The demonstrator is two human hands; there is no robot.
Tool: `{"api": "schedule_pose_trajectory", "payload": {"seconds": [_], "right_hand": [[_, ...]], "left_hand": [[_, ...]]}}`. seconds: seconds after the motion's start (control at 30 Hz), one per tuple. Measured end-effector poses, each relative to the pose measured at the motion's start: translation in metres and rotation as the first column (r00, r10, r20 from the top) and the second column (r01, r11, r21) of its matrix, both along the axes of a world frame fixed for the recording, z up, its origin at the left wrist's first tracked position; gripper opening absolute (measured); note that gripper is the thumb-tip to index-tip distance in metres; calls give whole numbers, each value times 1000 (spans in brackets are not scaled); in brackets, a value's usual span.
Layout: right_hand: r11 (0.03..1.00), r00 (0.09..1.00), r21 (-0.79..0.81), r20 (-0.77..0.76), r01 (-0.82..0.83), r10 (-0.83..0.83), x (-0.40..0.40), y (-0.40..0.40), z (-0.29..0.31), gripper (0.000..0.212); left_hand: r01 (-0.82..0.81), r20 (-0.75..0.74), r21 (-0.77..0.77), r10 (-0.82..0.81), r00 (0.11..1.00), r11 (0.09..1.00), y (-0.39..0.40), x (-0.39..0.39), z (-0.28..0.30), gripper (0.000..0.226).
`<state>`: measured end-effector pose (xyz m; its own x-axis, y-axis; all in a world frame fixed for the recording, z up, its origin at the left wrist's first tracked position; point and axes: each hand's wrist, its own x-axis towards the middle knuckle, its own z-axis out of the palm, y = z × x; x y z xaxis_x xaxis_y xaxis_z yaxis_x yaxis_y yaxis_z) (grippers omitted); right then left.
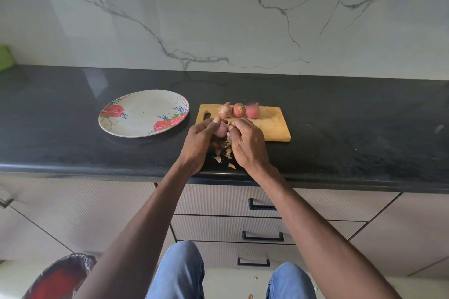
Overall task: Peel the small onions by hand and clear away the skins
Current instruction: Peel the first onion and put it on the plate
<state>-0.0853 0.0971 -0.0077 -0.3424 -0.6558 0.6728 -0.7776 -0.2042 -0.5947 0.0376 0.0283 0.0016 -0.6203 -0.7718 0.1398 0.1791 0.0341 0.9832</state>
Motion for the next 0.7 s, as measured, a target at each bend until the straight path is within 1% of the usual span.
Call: {"api": "schedule_pose_trajectory", "payload": {"seconds": [0.03, 0.1, 0.17, 0.2, 0.23, 0.27, 0.3, 0.33, 0.37, 0.4, 0.43, 0.47, 0.5, 0.57, 0.6, 0.7], "right_hand": [[1000, 999, 16, 44, -10, 9, 1, 1, 1, 26], [998, 983, 43, 178, -54, 46, 1, 3, 3, 30], [994, 954, 52, 291, -92, 73, 1, 6, 6, 28], [995, 944, 43, 323, -90, 71, 3, 8, 8, 27], [997, 922, 19, 382, -75, 62, 3, 10, 8, 26], [999, 880, -24, 472, -41, 47, 1, 11, 9, 27], [996, 815, -84, 577, -4, 52, -2, 12, 10, 28], [991, 766, -127, 641, 48, 45, -5, 12, 9, 30], [985, 754, -150, 656, 85, 35, -8, 12, 9, 31], [984, 795, -147, 607, 102, 8, -8, 11, 8, 30], [985, 858, -142, 514, 95, -9, -6, 9, 7, 31], [989, 920, -126, 391, 78, -23, -3, 7, 6, 32], [992, 962, -113, 271, 56, -23, 0, 6, 5, 31], [996, 996, -84, 79, 36, -29, 1, 1, 0, 20], [997, 999, -65, 24, 29, -27, 0, 0, -1, 16], [999, 998, -28, -44, 35, -36, -3, -1, -4, 26]], "left_hand": [[23, 2, 11, -23, 1000, 1000, 0, 0, 1, 39], [61, -7, 42, -61, 998, 997, 3, 1, 3, 37], [84, -19, 72, -83, 996, 994, 4, 1, 7, 36], [83, -26, 82, -82, 996, 993, 5, 1, 8, 36], [70, -44, 99, -66, 997, 993, 4, 1, 9, 35], [37, -75, 136, -27, 997, 990, 3, 2, 10, 35], [-3, -120, 196, 27, 992, 981, 0, 3, 11, 34], [-35, -165, 251, 79, 983, 967, -2, 4, 11, 32], [-54, -192, 277, 111, 975, 959, -3, 5, 10, 31], [-64, -191, 270, 118, 974, 961, -2, 5, 10, 30], [-65, -173, 247, 110, 979, 967, -1, 5, 9, 30], [-67, -150, 222, 102, 983, 973, 1, 5, 9, 31], [-69, -130, 210, 98, 987, 975, 3, 4, 8, 34], [-86, -93, 209, 107, 990, 974, 5, 4, 10, 42], [-98, -74, 213, 116, 990, 972, 5, 4, 11, 46], [-113, -47, 241, 128, 991, 964, 5, 6, 13, 50]]}}
